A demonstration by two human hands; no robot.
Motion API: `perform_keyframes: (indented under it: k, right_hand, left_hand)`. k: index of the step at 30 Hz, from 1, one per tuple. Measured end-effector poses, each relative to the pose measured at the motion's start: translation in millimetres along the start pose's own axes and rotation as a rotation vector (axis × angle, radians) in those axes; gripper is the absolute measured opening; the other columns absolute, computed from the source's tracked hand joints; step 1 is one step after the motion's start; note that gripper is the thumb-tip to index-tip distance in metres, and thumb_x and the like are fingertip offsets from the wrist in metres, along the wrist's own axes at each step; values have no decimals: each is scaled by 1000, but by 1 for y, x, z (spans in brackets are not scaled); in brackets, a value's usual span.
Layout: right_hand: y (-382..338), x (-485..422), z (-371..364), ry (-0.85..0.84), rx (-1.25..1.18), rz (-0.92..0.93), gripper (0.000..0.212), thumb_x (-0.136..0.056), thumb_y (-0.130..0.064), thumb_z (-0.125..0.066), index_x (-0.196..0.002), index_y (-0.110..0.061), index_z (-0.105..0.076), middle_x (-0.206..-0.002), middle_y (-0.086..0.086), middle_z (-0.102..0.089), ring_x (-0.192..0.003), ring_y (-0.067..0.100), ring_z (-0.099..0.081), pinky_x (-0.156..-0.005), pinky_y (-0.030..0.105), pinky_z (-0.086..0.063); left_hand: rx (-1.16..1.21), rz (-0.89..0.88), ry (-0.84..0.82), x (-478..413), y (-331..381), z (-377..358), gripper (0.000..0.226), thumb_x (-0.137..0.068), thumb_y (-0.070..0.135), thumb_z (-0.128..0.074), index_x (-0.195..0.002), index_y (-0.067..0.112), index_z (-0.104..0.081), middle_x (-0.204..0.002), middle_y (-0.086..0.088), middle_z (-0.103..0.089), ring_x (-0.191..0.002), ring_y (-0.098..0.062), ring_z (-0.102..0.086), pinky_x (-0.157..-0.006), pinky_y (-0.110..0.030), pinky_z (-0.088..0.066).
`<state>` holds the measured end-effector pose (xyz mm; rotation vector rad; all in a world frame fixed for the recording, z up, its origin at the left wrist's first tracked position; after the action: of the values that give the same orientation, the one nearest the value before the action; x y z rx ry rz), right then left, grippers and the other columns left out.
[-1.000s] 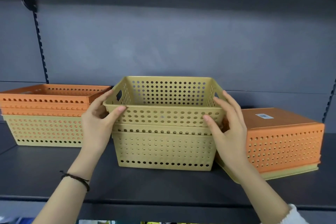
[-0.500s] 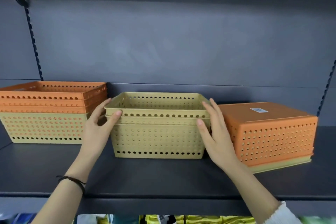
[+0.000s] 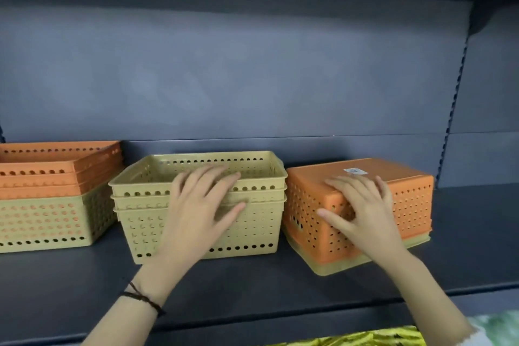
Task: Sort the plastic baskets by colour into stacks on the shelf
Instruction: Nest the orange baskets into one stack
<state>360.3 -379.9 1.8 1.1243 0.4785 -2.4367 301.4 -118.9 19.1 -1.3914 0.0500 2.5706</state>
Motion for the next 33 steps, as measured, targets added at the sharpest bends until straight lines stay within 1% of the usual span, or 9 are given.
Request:
perform_keyframes:
  k: [10,15,18,21,23,25,27,29,33]
  right_hand:
    - [-35,0,-6,79,146,-91,69,-78,-78,-39,-109,-24,-69,-112,-4,-67,-102,24,-57,-99,49,-27]
    - [-38,1,-2,41,83,-50,63,-82,-72,-41,-114,-24,-67,-117,-4,-65,-109,23,-56,-99,45,-25]
    - [-20,16,19,151,-41,-26,48,-87,-56,-52,-119,-22,-64,-129,-2,-59,-124,22,-48,-104,44,-29]
    - [22,38,41,300,-38,-112,45,-87,-44,-59,-126,-21,-58,-143,4,-47,-135,27,-35,-107,43,-23]
    - [64,52,53,354,-80,-285,59,-84,-43,-64,-136,-21,-47,-152,9,-33,-139,33,-27,-109,49,-21]
    - [109,59,51,288,-226,-471,83,-78,-49,-71,-146,-23,-31,-156,11,-22,-140,35,-24,-109,54,-22]
    - [138,60,41,138,-457,-539,101,-70,-57,-71,-150,-28,-15,-152,5,-32,-137,31,-33,-108,50,-29]
    - [149,57,32,22,-634,-555,98,-75,-50,-71,-150,-32,-11,-136,-5,-44,-130,25,-45,-101,39,-38]
    - [170,52,44,33,-693,-521,87,-79,-38,-72,-148,-34,-18,-125,-8,-48,-114,16,-50,-96,39,-44]
  left_hand:
    - [-50,71,-4,-10,7,-7,38,-90,50,-52,-118,29,-67,-99,5,-71,-96,-23,-59,-92,-48,-33]
    - [69,14,2,-15,33,-5,42,-89,45,-56,-124,21,-64,-123,-5,-62,-116,-26,-52,-97,-48,-35]
    - [208,-71,-42,-3,77,-10,46,-92,41,-51,-129,16,-60,-127,-5,-60,-118,-23,-54,-95,-43,-47]
    - [363,122,-142,17,101,-30,65,-90,55,-38,-143,17,-45,-137,-2,-55,-122,-18,-55,-94,-32,-47]
    - [400,265,-177,27,107,-46,79,-86,66,-29,-150,20,-31,-147,-1,-46,-131,-18,-47,-98,-30,-42]
    - [380,357,-159,28,114,-54,82,-86,70,-26,-151,20,-27,-149,-3,-43,-131,-20,-48,-96,-32,-45]
    - [388,448,-125,25,124,-57,77,-89,65,-34,-149,17,-30,-147,-6,-46,-126,-23,-52,-90,-35,-48]
    - [420,501,-94,22,132,-59,71,-90,54,-42,-148,14,-32,-145,-9,-48,-126,-28,-53,-92,-38,-47]
    - [434,529,-38,12,156,-63,66,-94,40,-51,-149,12,-30,-146,-10,-47,-130,-26,-49,-98,-35,-43]
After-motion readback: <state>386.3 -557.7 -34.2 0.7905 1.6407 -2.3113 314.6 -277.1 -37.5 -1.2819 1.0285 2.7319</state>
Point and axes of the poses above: each hand's wrist, its own x-axis away from the middle knuckle, its own z-axis out of the back of the hand, y = z × x, the point moved 8 cm from there along -x, towards the middle knuckle
